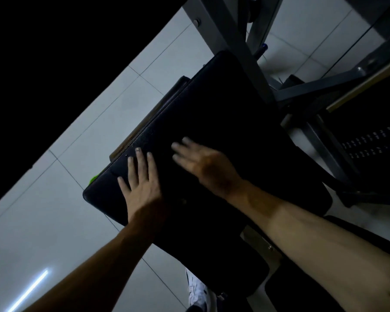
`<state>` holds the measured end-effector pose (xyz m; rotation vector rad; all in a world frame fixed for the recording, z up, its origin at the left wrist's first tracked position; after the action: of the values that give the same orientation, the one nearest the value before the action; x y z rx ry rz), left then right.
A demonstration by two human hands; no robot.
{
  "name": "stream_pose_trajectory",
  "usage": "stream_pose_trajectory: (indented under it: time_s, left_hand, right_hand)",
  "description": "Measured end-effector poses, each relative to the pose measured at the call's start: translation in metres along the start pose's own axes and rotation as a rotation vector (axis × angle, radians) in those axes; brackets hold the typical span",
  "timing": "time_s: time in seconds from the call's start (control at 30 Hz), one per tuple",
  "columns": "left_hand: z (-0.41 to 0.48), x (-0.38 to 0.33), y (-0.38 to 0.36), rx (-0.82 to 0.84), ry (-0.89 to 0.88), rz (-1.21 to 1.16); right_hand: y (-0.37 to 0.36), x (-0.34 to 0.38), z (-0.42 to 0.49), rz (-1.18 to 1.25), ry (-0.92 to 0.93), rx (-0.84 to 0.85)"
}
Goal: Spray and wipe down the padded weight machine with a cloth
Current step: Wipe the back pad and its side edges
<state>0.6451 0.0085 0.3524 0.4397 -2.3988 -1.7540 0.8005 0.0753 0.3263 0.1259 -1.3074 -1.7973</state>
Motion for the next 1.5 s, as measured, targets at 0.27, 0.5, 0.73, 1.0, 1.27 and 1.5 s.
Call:
stream_pose_trajectory:
  time_s: [0.27,0.5,0.73,1.0,1.27,1.5]
  left_hand:
    - [0.002,-0.007,-0.015,0.067,0.014,0.033]
    - [0.004,-0.010,-0.016,0.039,0.047,0.075]
    - [0.000,-0.013,-0.010,0.107,0.032,0.005]
    - [0.002,-0.015,-0.018,0.041,0.056,0.081]
    - [0.001,-0.014,-0.016,0.065,0.049,0.050]
    - [-0.002,-0.012,-0.013,0.034,0.014,0.000]
  right_hand:
    - [0.024,-0.057,0.000,-0.091,-0.684,-0.266]
    - [-0.005,0.045,-0.056,0.068,-0.014,0.061]
    - [0.052,-0.099,-0.040,-0.081,-0.683,-0.187]
    - [-0.003,0.048,-0.061,0.052,-0.417,-0.064]
    - [0.026,-0.038,-0.056,-0.065,-0.240,-0.110]
    - [0.032,-0.043,-0.061,-0.103,-0.809,-0.329]
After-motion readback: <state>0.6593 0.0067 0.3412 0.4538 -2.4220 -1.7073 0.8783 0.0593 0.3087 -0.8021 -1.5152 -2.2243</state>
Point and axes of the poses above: each hand's wrist, its own z-axis towards the middle knuckle, its own y-axis out of the back of the hand, x = y × z, the point moved 4 cm from there along z, towards the middle knuckle, and after that the axes turned 13 degrees about -x, right-handed, at the moved point
